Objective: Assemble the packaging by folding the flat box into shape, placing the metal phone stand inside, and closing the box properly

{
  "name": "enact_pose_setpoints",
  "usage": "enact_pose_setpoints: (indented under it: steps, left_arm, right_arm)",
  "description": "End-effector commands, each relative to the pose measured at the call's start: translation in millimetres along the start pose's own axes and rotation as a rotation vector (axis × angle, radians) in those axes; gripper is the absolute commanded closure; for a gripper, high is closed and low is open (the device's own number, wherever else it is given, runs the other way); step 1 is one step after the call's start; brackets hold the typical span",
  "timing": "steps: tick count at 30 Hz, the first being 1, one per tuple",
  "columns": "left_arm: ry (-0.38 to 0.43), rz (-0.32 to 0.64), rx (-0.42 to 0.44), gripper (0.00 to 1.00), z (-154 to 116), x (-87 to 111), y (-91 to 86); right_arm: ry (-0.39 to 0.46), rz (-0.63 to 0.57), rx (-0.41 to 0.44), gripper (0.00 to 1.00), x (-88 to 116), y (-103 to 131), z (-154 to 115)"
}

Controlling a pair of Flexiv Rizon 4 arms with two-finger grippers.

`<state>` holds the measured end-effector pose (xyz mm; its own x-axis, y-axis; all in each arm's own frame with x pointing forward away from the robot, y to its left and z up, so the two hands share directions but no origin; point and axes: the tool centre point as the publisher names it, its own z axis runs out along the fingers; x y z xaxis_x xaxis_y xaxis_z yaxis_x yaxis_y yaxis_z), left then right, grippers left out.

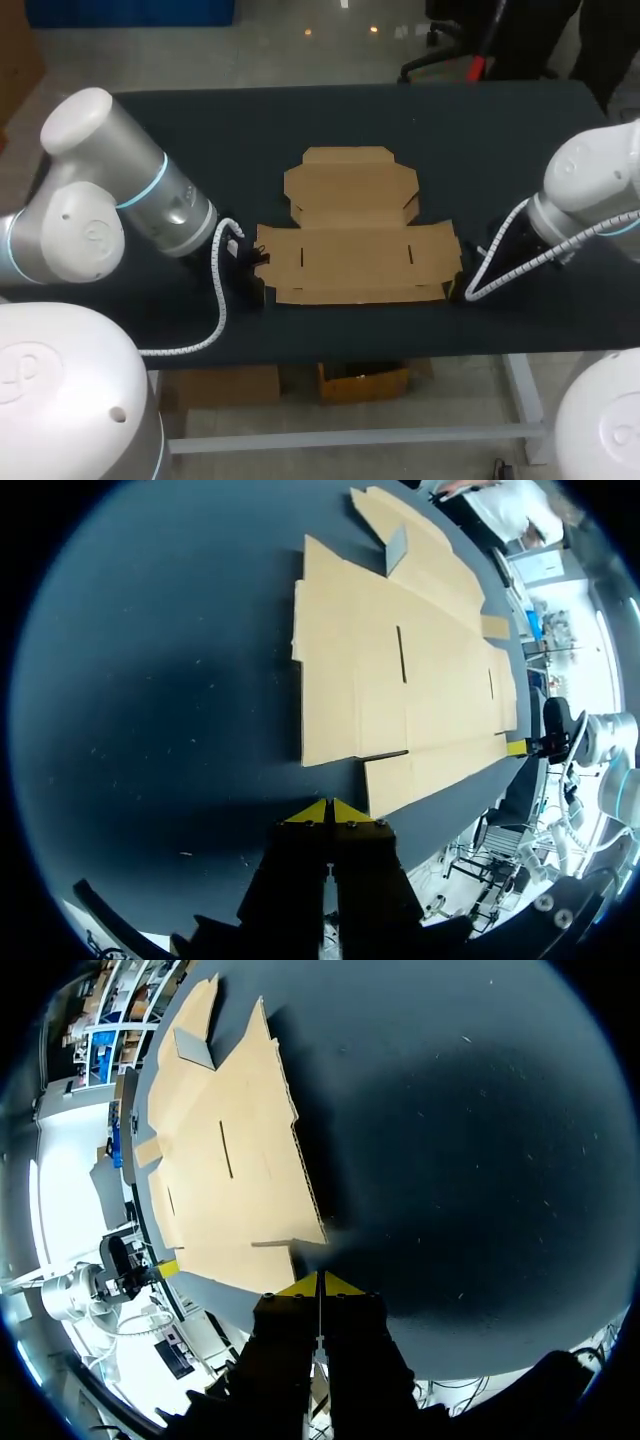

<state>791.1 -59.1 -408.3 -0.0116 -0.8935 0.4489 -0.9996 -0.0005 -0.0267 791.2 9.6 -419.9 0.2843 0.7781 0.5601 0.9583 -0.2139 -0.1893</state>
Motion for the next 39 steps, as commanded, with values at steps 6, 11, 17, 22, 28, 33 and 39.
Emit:
enact_pose_setpoints:
  steps: [6, 11, 17, 22, 28, 33, 39]
  left_arm:
    - [0.012, 0.003, -0.006, 1.0, 5.2, 1.2, -2.7]
    - [0.015, 0.008, -0.008, 1.0, 6.3, 3.6, -1.9]
    - [0.015, 0.007, -0.009, 1.0, 6.6, 3.5, -1.8]
    - [0.013, 0.009, -0.01, 1.0, 7.1, 3.9, -1.8]
    - [0.012, 0.004, -0.016, 1.0, 9.6, 3.5, -2.8]
    - [0.01, 0.004, -0.017, 1.0, 9.9, 4.7, -3.1]
    - [0.008, 0.005, -0.021, 1.0, 11.9, 6.4, -4.9]
  right_arm:
    - [0.004, 0.002, -0.001, 1.0, 1.3, 1.6, -0.2]
    - [0.001, 0.003, 0.001, 1.0, 1.8, 1.9, 0.4]
    - [0.003, 0.005, 0.002, 1.0, 1.9, 1.9, 1.0]
    - [0.004, 0.004, 0.002, 1.0, 2.7, 2.5, 2.1]
    - [0.006, 0.002, 0.003, 1.0, 3.9, 3.2, 2.5]
    - [0.006, 0.0, 0.004, 1.0, 5.0, 3.9, 2.7]
    - [0.01, 0.0, 0.004, 1.0, 5.3, 4.2, 3.1]
